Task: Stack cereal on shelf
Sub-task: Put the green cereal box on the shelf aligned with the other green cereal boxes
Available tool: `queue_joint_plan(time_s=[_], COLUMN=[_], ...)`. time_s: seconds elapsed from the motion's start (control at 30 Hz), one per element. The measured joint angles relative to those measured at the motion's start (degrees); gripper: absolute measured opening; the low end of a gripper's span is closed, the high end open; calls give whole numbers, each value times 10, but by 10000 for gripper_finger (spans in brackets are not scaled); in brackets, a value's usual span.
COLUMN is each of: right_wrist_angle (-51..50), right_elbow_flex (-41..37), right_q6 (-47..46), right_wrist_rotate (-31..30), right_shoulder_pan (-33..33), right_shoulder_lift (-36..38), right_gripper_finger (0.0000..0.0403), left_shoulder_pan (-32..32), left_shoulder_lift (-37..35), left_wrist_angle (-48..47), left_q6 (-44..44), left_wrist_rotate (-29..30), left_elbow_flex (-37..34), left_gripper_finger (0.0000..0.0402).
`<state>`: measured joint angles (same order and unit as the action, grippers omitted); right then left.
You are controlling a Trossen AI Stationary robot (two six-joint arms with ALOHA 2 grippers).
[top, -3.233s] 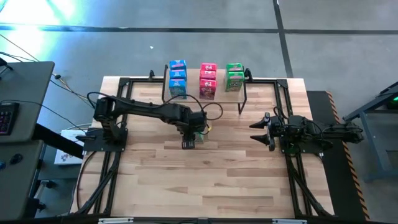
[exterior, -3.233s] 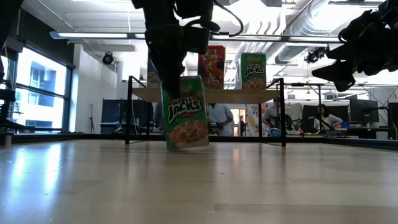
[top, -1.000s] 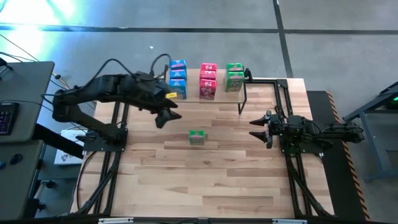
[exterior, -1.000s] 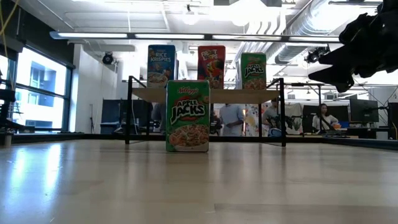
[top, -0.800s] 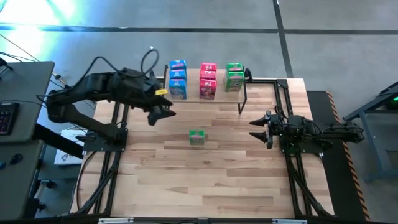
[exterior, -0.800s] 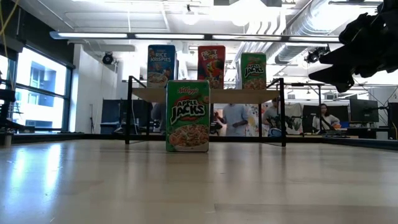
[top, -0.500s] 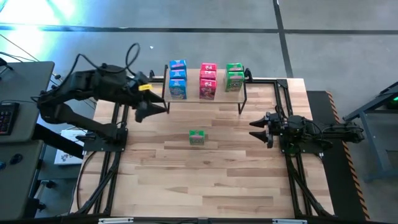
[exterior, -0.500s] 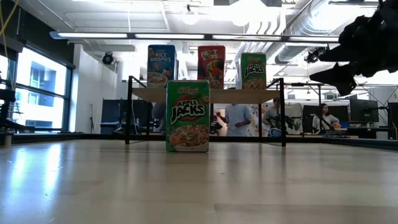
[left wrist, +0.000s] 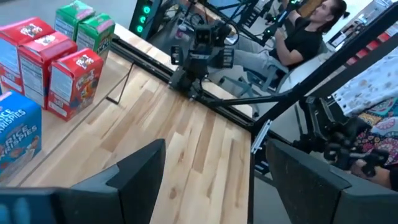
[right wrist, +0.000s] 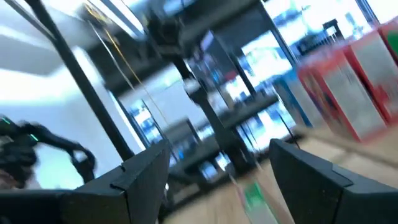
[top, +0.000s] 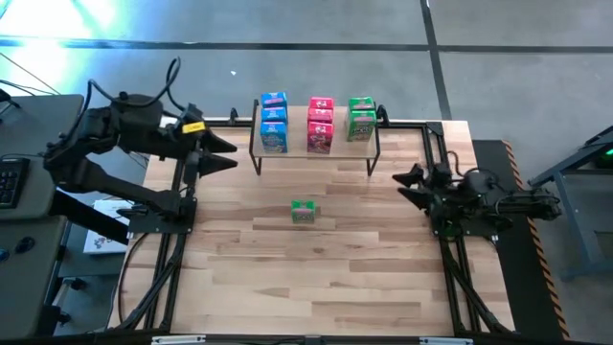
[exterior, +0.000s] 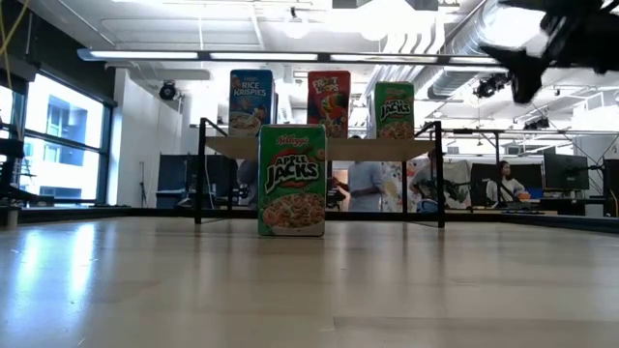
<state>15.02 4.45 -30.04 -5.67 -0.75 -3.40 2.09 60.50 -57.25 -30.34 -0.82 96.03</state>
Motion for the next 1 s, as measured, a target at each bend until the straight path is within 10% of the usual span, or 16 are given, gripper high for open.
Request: queue_joint_plan(time_s=[0.3, 1.0], right_wrist_angle=[29, -123], right_elbow_flex=[90, 411], right_q6=[28, 110], right_wrist_rotate=[-5, 32], right_shoulder_pan=[0, -1], right_shoulder_lift=[-52, -454], right_gripper_finger=[267, 267], left_shoulder_pan=[0, 0], left_shoulder_lift=[-15, -37], left_wrist_angle=[-50, -98], left_q6=[21, 51], left_wrist_rotate=[0, 0], left_elbow_flex=[0, 0], left_gripper_finger=[270, 270])
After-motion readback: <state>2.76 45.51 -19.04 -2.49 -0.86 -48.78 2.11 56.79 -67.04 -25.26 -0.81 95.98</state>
